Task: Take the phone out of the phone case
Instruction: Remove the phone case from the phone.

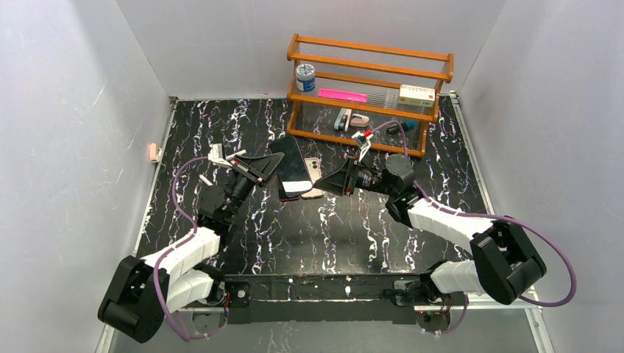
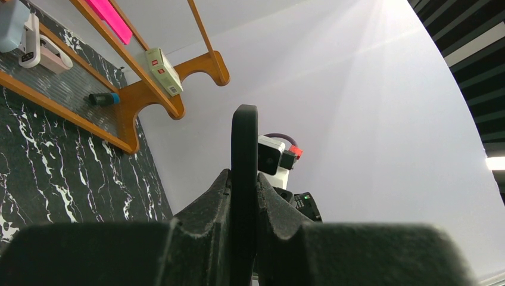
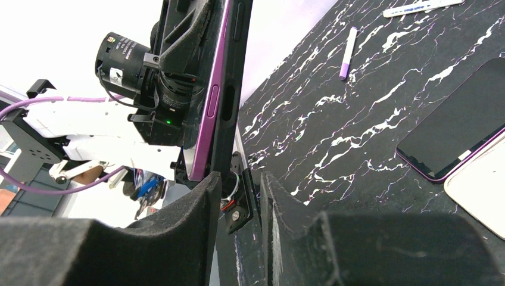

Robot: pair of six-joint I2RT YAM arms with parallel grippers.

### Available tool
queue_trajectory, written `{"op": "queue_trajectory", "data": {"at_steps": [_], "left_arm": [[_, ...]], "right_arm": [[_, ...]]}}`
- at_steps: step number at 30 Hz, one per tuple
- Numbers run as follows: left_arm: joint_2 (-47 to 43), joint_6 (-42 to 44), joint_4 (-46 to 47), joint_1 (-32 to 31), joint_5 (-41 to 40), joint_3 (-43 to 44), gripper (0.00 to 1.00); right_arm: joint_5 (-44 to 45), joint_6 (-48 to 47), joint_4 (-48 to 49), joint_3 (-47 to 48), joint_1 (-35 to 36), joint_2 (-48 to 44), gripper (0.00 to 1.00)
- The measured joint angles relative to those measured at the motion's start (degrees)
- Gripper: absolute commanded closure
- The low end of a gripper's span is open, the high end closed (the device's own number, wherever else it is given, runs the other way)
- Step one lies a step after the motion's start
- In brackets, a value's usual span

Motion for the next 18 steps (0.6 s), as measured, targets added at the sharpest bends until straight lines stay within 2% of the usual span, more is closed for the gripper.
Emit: {"op": "queue_trajectory", "data": {"at_steps": [18], "left_arm": [[0.0, 0.2, 0.0, 0.0, 0.0, 0.0, 1.0]], "right_arm": [[1.4, -0.2, -0.5, 0.0, 0.0, -1.6, 0.55]]}}
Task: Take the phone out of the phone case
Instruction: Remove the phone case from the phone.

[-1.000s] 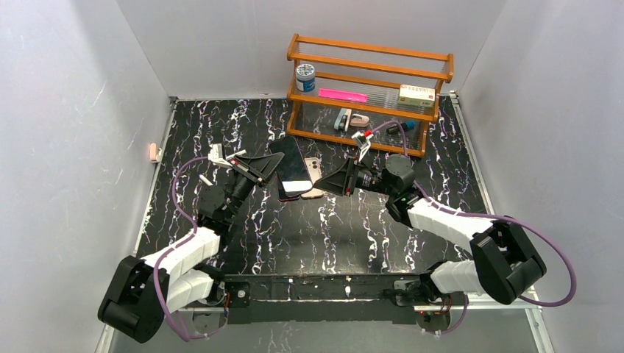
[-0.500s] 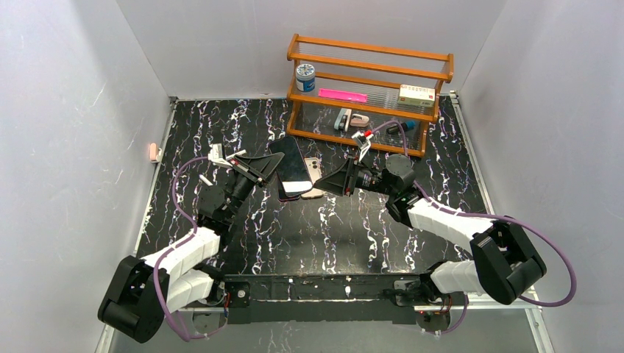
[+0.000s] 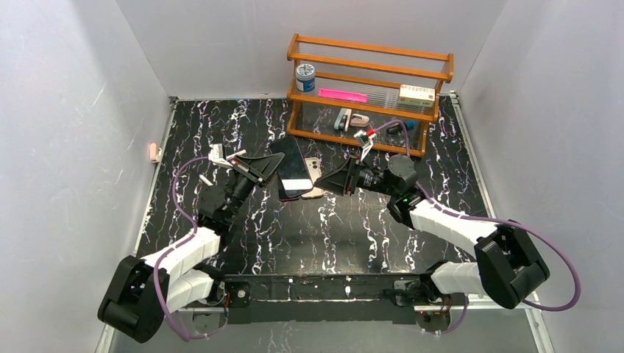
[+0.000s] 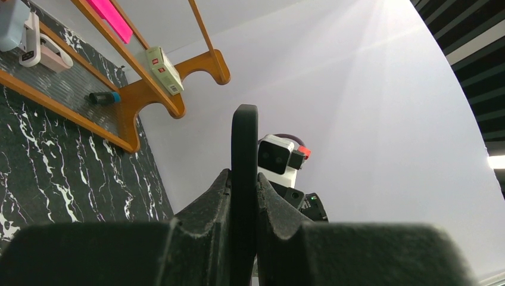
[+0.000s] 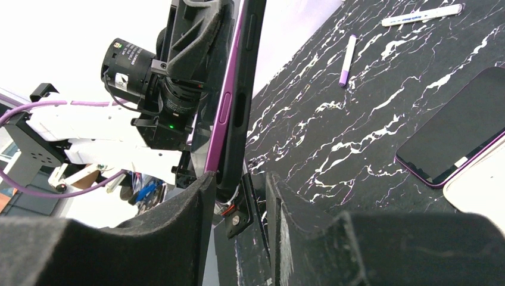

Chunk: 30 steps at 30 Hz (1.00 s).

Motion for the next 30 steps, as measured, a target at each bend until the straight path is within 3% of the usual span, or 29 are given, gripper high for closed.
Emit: {"op": "queue_trajectory", "data": {"at_steps": [30], "left_arm": [[0.2, -0.8, 0.1, -0.6, 0.8, 0.0, 1.0]], "right_arm": [[-4.7, 2.9, 4.9, 2.2, -0.1, 6.3, 0.58]]}}
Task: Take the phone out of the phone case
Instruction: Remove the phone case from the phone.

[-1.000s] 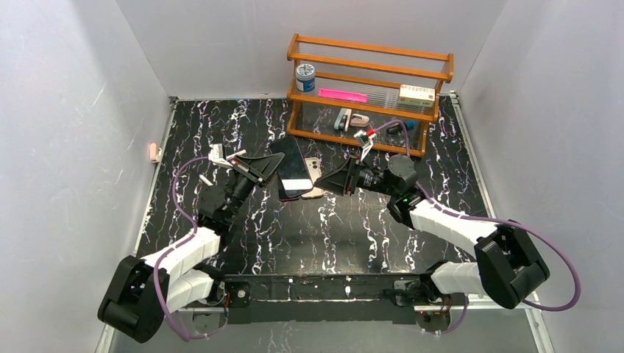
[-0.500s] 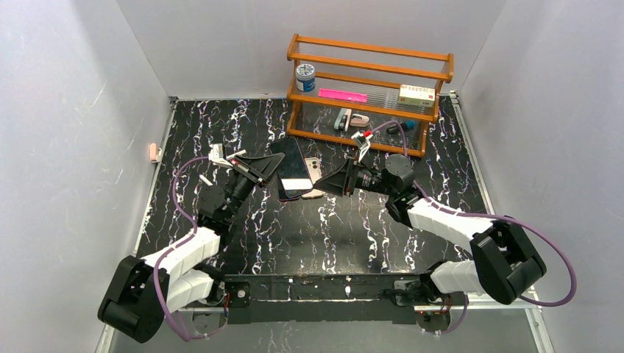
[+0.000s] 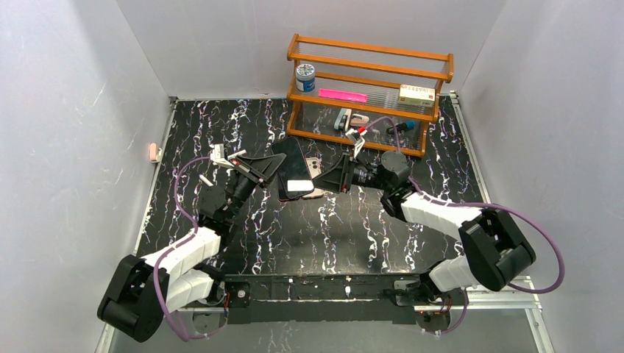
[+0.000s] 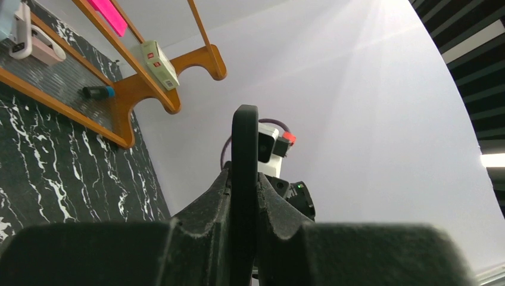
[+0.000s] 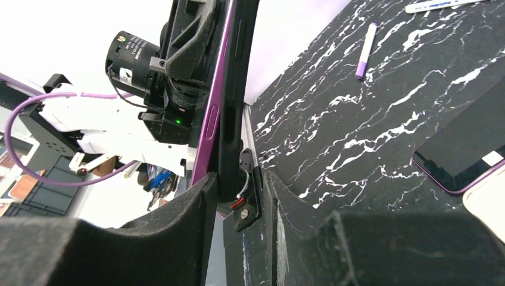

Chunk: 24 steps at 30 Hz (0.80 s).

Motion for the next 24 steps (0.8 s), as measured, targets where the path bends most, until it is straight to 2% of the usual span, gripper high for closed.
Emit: {"op": "queue_trajectory", "data": {"at_steps": [11, 20, 24], "left_arm": [[2.4, -1.2, 3.3, -2.5, -1.1, 0.0, 1.0], [4.2, -2.2, 5.9, -3.0, -1.2, 0.0, 1.0], [4.9, -1.5, 5.8, -3.1, -1.3, 0.0, 0.9]], "right_arm": [[-4.5, 6.7, 9.0, 2.2, -0.2, 6.2, 0.62], [-5.7, 8.4, 10.4, 3.3, -0.3, 7.0, 0.75], [-5.8, 9.2, 10.3, 3.3, -0.3, 7.7, 0.82]]}}
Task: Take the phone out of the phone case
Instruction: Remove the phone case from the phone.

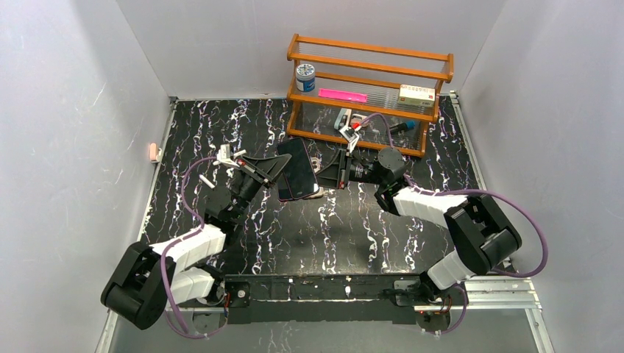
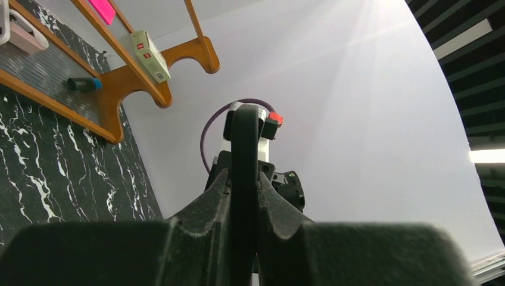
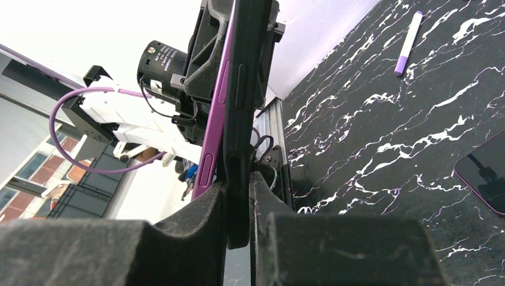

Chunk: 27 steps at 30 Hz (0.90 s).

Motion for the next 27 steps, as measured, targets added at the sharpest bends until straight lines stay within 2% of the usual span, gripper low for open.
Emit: {"op": "queue_trajectory", "data": {"at_steps": [6, 11, 16, 21, 27], "left_arm": [[0.8, 1.7, -0.6, 0.4, 0.2, 0.0, 0.74], [2.1, 2.8, -2.6, 0.9, 2.1, 0.0, 0.56], [1.7, 5.3, -6.8, 1.5, 3.3, 0.2, 0.33], [-1.0, 12.1, -21.6, 1.6, 3.3, 5.0, 0.14], [-4.2, 28.5, -48.1, 0.7, -1.0, 19.3, 0.02]], "right_arm": [[1.1, -0.4, -2.9, -0.1, 0.0, -0.2, 0.98], [3.6, -2.8, -8.1, -1.0, 0.2, -2.6, 0.99], [6.2, -4.7, -12.7, -2.4, 0.2, -4.6, 0.99], [9.8, -6.0, -17.8, -3.0, 0.2, -5.0, 0.99], [13.5, -6.6, -21.5, -3.0, 0.2, -5.0, 0.99]]}}
